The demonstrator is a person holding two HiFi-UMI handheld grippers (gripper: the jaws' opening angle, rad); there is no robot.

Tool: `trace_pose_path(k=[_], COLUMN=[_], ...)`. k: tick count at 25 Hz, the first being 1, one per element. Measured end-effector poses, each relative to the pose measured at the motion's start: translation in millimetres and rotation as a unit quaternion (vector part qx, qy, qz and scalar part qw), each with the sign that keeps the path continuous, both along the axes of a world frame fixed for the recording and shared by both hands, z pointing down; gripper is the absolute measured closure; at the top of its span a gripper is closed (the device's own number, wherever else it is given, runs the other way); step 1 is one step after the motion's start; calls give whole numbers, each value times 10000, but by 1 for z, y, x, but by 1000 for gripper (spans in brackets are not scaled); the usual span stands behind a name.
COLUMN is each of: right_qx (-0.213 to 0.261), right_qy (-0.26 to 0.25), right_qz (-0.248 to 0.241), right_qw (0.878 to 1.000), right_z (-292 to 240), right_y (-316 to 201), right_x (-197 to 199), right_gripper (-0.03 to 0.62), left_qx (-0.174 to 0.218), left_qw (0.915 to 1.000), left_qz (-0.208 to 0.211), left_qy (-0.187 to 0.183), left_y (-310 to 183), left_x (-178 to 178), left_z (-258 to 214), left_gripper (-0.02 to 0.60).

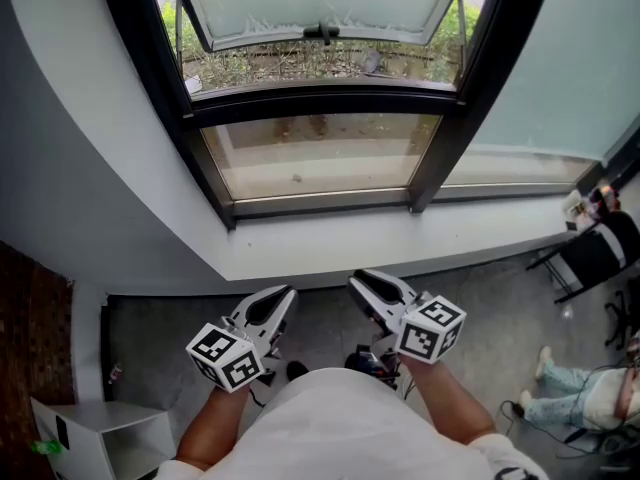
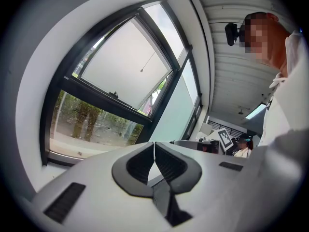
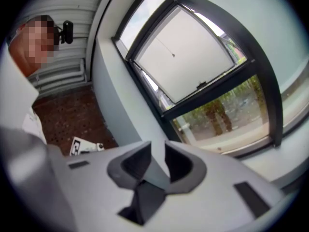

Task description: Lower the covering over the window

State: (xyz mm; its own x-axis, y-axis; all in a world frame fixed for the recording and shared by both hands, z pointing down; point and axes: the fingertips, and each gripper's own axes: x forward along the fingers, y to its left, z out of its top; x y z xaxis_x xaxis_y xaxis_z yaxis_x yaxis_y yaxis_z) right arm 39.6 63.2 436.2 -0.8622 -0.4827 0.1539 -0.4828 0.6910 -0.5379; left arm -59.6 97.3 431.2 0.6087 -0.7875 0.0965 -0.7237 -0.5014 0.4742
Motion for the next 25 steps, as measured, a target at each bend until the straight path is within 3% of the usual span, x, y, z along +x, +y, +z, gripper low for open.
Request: trace_pose_path(k=[13, 25], right_qx=[304, 567], right_qy=[98, 190], right_qz=[394, 345], right_qw=[9987, 9976], right_z=[-7, -14], right_y=[-8, -47], right_x=[-26, -29], right_gripper=[507, 502], left_qx=[135, 308], left_qw=[9992, 9983], left_qz=[285, 359], left_qy=[-256, -344], left_y=[-5, -38], left_x=[-34, -30], left_z=[-4, -10], left_gripper=[557, 557])
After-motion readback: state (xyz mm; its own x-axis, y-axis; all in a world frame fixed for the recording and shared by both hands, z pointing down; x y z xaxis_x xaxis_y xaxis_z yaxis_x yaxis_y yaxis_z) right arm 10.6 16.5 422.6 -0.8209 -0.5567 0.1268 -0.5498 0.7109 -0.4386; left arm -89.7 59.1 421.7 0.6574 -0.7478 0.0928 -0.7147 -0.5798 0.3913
